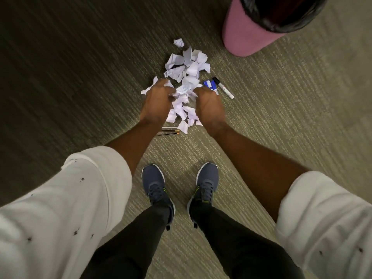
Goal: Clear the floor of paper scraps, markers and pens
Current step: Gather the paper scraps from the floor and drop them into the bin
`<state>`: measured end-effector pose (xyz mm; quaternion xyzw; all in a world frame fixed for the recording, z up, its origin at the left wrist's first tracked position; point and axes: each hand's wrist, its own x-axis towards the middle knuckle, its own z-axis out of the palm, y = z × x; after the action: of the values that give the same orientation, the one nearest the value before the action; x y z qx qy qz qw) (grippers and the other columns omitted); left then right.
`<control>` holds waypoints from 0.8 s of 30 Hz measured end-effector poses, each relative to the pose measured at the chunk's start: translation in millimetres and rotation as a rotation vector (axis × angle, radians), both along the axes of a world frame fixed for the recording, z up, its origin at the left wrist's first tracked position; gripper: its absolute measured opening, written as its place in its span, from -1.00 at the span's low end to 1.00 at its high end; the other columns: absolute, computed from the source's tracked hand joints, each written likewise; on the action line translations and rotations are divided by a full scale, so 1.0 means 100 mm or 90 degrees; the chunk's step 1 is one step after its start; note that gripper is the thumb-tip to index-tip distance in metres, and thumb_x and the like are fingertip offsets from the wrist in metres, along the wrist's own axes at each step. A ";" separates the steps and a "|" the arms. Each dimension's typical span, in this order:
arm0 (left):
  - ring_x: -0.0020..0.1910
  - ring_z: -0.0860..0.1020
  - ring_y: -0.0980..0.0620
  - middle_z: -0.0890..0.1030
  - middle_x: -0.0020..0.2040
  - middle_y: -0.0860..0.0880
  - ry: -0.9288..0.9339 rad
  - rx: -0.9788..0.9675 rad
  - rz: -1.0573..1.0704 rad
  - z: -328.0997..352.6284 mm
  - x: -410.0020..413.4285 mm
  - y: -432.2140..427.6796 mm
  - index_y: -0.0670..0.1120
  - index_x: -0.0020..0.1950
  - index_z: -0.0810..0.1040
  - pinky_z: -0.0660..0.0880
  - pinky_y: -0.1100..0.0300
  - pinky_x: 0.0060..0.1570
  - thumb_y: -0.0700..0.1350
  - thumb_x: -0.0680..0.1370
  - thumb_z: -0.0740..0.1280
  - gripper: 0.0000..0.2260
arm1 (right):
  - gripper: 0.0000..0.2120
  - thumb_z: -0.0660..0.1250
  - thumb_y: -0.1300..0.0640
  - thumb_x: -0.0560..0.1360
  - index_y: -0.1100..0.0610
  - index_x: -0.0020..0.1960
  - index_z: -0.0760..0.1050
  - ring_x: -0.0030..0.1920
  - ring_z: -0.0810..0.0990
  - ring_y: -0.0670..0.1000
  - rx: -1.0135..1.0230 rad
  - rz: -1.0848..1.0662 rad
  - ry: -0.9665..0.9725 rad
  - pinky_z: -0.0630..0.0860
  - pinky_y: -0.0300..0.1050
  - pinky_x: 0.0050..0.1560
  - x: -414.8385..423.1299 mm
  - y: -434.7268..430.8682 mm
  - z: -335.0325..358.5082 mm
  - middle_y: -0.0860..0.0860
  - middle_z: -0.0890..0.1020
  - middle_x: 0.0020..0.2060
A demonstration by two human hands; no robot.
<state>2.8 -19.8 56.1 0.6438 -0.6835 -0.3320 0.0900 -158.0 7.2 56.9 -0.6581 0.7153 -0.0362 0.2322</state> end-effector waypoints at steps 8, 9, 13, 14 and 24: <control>0.27 0.55 -0.09 0.57 0.31 -0.12 0.014 -0.051 -0.078 1.37 -0.28 -0.48 -0.18 0.16 0.67 0.44 0.23 0.22 -0.28 0.54 0.35 -0.78 | -0.69 0.22 0.42 0.53 0.18 0.19 0.57 0.02 0.67 0.19 -0.050 -0.084 0.007 0.59 0.01 -0.06 -0.29 -0.48 1.26 0.15 0.65 0.08; 0.27 0.56 -0.12 0.57 0.31 -0.15 0.003 -0.073 -0.094 1.47 -0.35 -0.56 -0.18 0.15 0.68 0.46 0.17 0.25 -0.29 0.54 0.36 -0.79 | -0.69 0.22 0.41 0.54 0.18 0.19 0.57 0.02 0.67 0.19 -0.057 -0.102 0.001 0.58 -0.01 -0.06 -0.36 -0.54 1.36 0.16 0.66 0.07; 0.23 0.60 -0.12 0.59 0.29 -0.16 -0.002 -0.116 -0.081 1.73 -0.75 -0.94 -0.19 0.10 0.71 0.46 0.21 0.26 -0.32 0.52 0.38 -0.80 | -0.70 0.23 0.39 0.54 0.21 0.21 0.56 0.07 0.65 0.18 -0.071 -0.136 -0.013 0.56 -0.03 -0.02 -0.72 -0.87 1.65 0.16 0.64 0.10; 0.20 0.61 -0.12 0.60 0.26 -0.16 0.007 -0.124 -0.081 1.77 -0.86 -1.03 -0.20 0.06 0.72 0.50 0.16 0.24 -0.34 0.50 0.39 -0.81 | -0.68 0.23 0.39 0.54 0.20 0.22 0.56 0.08 0.65 0.18 -0.070 -0.135 -0.018 0.55 -0.03 -0.01 -0.83 -0.96 1.69 0.16 0.64 0.12; 0.09 0.63 -0.14 0.64 0.12 -0.21 0.103 -0.092 -0.095 1.93 -2.23 -1.79 -0.25 -0.01 0.70 0.55 0.02 0.13 -0.34 0.45 0.35 -0.81 | -0.78 0.20 0.26 0.60 0.30 0.11 0.58 0.07 0.63 0.22 -0.048 -0.217 -0.089 0.53 0.09 0.06 -2.10 -1.73 1.75 0.21 0.64 0.07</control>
<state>-220.5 -199.2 249.6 0.5541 -0.7422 -0.3386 0.1656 -368.2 -165.7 231.8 -0.5314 0.7969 -0.1471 0.2469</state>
